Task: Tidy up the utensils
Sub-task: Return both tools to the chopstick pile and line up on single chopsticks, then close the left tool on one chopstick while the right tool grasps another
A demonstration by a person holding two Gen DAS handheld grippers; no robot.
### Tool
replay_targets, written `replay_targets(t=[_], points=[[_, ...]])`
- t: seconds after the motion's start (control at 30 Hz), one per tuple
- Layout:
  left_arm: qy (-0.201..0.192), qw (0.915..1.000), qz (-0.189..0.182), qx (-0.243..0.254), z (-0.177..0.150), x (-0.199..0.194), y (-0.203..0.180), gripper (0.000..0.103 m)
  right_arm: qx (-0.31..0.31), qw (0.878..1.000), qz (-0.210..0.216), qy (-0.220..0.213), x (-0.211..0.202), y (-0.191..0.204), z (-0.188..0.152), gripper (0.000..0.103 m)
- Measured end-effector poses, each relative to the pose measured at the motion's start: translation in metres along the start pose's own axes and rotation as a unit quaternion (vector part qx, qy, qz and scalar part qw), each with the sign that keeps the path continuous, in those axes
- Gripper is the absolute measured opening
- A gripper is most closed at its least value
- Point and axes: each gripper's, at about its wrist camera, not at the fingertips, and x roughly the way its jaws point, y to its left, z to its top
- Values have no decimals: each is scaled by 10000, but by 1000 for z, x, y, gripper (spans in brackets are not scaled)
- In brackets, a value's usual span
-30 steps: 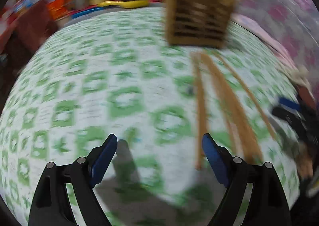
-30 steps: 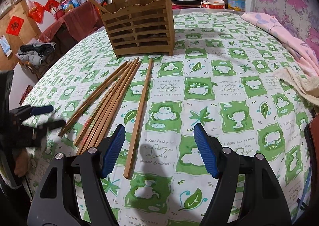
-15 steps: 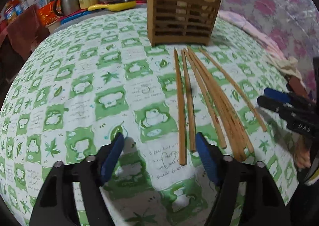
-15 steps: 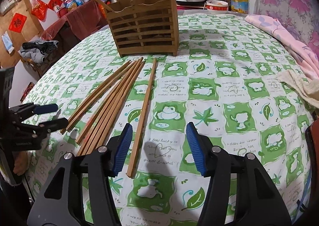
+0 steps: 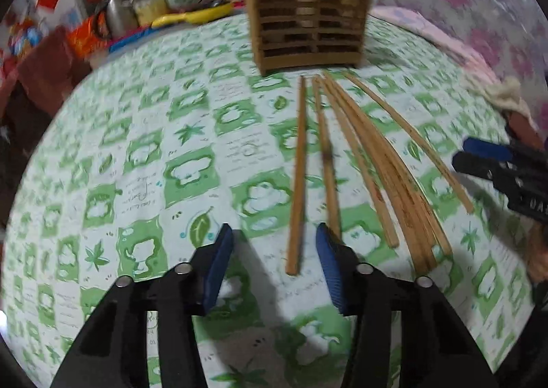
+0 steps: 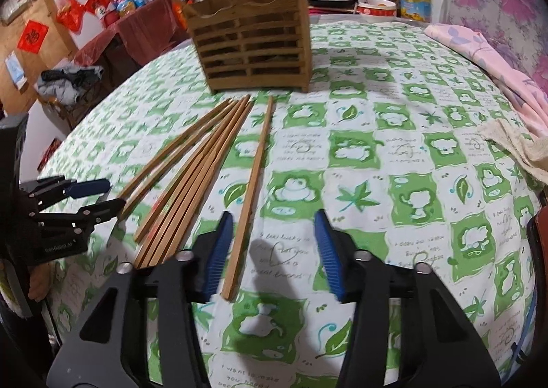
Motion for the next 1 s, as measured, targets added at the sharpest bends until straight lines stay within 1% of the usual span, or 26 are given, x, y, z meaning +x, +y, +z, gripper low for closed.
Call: replay_targets(t=[0.07,0.13,0.27,0.33,0.43,0.47,0.5,0.53,0.57,0.63,0.7,0.77,0.9,1.0], points=[[-47,9999,67,137,-5,-3,-5,39,-120,9999,-13,48,0,5,-3,36],[-51,9999,30,115,-9,-6,-3,36,-211,9998,-23,60,-2,8,-7,35],[14,9998,-133,-116,-11,-7,8,35,-479,9988,-37,44,-9,18,-17,35],[7,9999,-103,-101,-11,-7,7,35,-601,9982,-23,72,-11,23,-21,35],[-31,10000,-3,-22,-11,-7,3,35,-724,9968,-205,264,-3,28,-23,34],[-39,10000,20,-5,-11,-7,2,34,-753,9966,-224,253,-4,30,-23,31],[-48,10000,17,11,-11,-8,1,33,-784,9964,-200,254,-4,30,-24,24],[-56,10000,0,27,-12,-8,0,28,-804,9963,-180,242,-4,31,-25,19],[-68,10000,-6,60,-13,-8,-1,18,-828,9962,-178,213,-6,33,-27,10],[-85,9999,39,125,-14,-9,-4,7,-840,9960,-260,150,-8,34,-30,8],[-110,9998,93,149,-14,-9,-6,6,-729,9969,-279,114,-9,30,-29,7],[-137,9998,82,80,-13,-11,-4,6,-576,9981,-195,38,-12,24,-26,7],[-352,9989,-131,-285,-6,-24,9,6,-449,9986,-116,-273,-23,20,-24,6],[-537,9973,-173,-472,4,-38,16,6,-322,9980,-141,-516,-33,16,-16,6]])
